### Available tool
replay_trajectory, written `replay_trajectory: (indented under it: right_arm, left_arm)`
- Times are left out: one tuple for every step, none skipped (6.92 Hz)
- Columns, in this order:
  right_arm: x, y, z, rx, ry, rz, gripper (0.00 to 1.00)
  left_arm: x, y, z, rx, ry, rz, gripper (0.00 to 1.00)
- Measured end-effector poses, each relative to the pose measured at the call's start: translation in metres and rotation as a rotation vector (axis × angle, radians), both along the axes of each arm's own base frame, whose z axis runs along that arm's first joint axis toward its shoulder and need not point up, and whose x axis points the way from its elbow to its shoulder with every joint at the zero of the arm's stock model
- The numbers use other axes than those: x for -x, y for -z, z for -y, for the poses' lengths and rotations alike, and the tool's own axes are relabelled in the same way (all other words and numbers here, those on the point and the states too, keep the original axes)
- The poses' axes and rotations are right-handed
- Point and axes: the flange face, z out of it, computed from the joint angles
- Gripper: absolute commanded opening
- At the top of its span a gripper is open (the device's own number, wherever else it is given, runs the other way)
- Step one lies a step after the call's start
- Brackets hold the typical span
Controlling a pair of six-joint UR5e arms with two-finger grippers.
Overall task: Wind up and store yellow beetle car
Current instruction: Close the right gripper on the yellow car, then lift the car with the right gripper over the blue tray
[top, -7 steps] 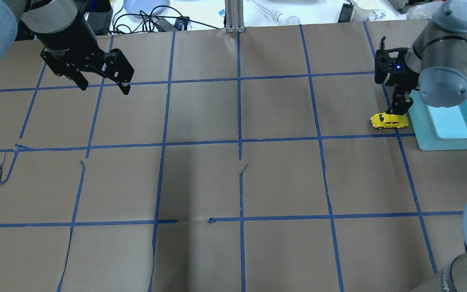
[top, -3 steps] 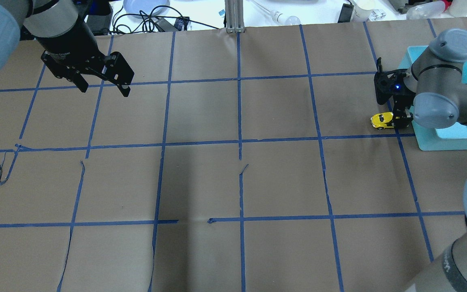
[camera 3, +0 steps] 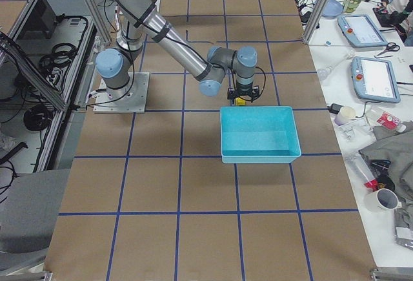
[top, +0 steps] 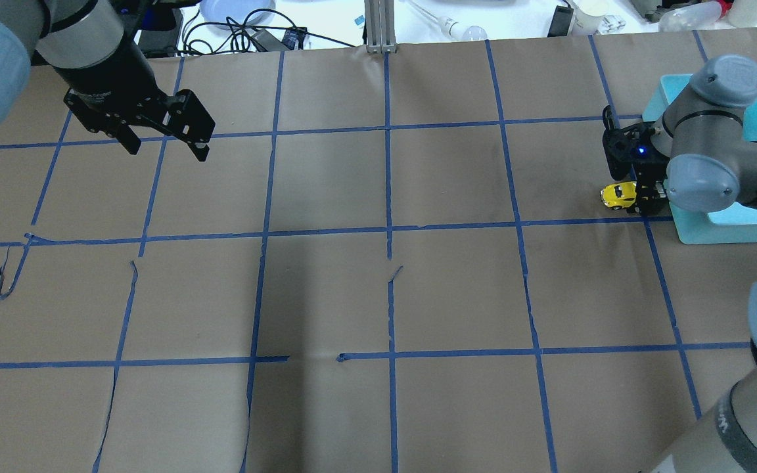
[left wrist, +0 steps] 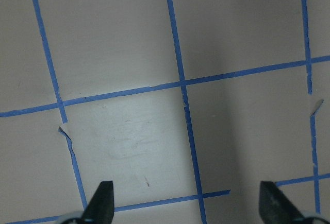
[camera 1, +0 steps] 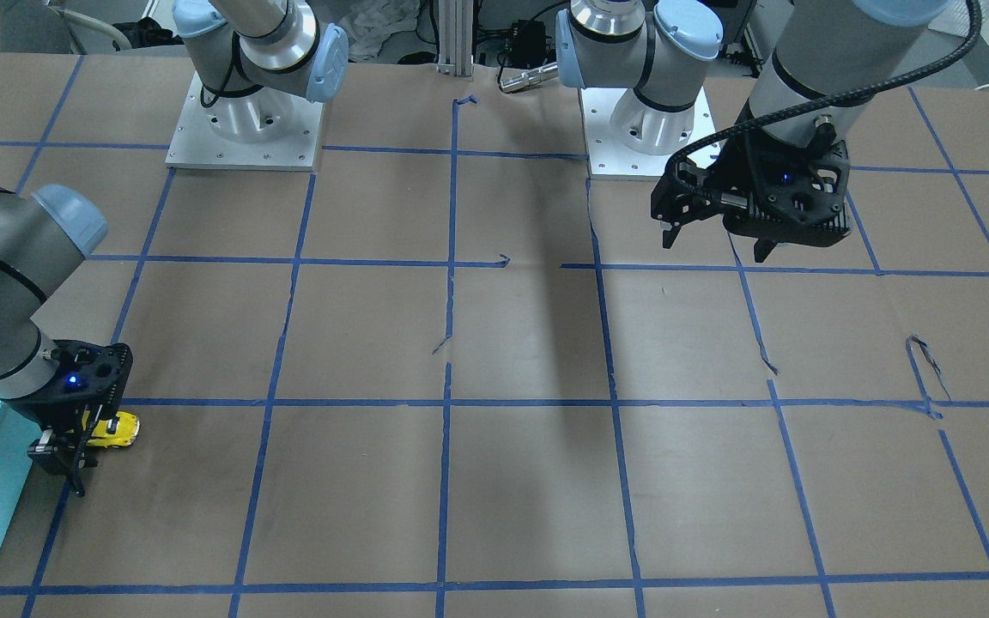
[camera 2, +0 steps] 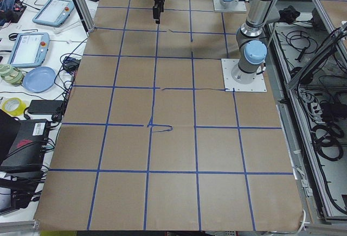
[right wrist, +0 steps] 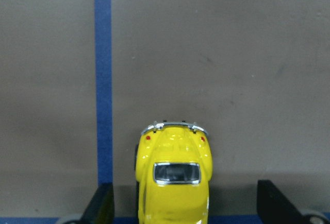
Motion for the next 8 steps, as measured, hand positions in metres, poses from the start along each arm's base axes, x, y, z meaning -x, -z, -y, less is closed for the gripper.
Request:
replay_trajectory:
  right_arm:
    - [0.000,0.002,-0.001,-0.006,-0.014,-0.003,0.28]
    - [0.001,0.003,-0.001,-0.010,-0.022,-0.007,0.09]
    - [0.001,0.002,-0.002,-0.010,-0.014,-0.010,0.02]
    - [0.002,-0.001,-0.003,-0.014,0.019,-0.017,0.00]
    - [0.003,-0.003,-0.005,-0.025,0.061,-0.026,0.00]
    - [0.002,-0.011,-0.008,-0.028,0.106,-0.026,0.00]
    - [-0.002,-0.029,-0.011,-0.024,0.167,-0.009,0.00]
    - [-0.009,-0.054,-0.012,-0.023,0.220,0.026,0.00]
  left_arm:
    - [-0.002,-0.002,-0.002,0.004,-0.008,0.000,1.00]
    - [-0.003,-0.003,-0.003,0.006,-0.013,0.001,1.00]
    - [-0.003,-0.003,-0.004,0.008,-0.016,0.001,1.00]
    - [-0.003,-0.004,-0.005,0.009,-0.018,0.002,1.00]
    - [-0.003,-0.005,-0.006,0.010,-0.021,0.001,1.00]
    - [-0.003,-0.005,-0.006,0.011,-0.023,0.001,1.00]
    - [-0.003,-0.005,-0.006,0.011,-0.024,0.001,1.00]
    - [-0.003,-0.005,-0.006,0.011,-0.034,0.000,1.00]
